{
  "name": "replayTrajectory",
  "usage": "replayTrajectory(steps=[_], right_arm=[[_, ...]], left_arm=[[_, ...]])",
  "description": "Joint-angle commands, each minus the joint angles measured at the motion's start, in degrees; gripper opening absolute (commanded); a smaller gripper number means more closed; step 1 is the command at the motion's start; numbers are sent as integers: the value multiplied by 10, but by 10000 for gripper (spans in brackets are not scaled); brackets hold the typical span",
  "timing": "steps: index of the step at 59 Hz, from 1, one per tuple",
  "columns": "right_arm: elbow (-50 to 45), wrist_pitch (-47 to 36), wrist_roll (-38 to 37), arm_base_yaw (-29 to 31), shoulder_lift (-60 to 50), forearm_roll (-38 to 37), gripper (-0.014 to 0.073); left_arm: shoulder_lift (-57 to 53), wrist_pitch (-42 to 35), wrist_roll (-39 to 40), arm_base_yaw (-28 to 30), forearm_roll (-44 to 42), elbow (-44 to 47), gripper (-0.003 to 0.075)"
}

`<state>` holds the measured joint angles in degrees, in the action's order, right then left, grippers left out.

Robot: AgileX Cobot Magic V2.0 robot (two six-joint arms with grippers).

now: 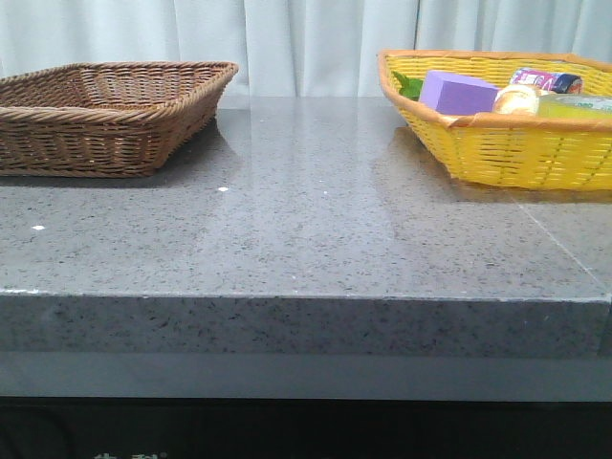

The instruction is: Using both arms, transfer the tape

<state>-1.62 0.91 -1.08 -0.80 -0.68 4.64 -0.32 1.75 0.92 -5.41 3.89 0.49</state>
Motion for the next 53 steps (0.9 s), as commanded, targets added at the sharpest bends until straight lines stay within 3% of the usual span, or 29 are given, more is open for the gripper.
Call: replayTrajectory(steps=[1, 53], right_arm=[[16, -49, 0, 1, -14, -5, -69], [21, -50, 0, 1, -14, -5, -69]], left_arm=[[-10, -46, 0, 2, 5, 22, -20], [-10, -69, 0, 2, 5, 11, -20]])
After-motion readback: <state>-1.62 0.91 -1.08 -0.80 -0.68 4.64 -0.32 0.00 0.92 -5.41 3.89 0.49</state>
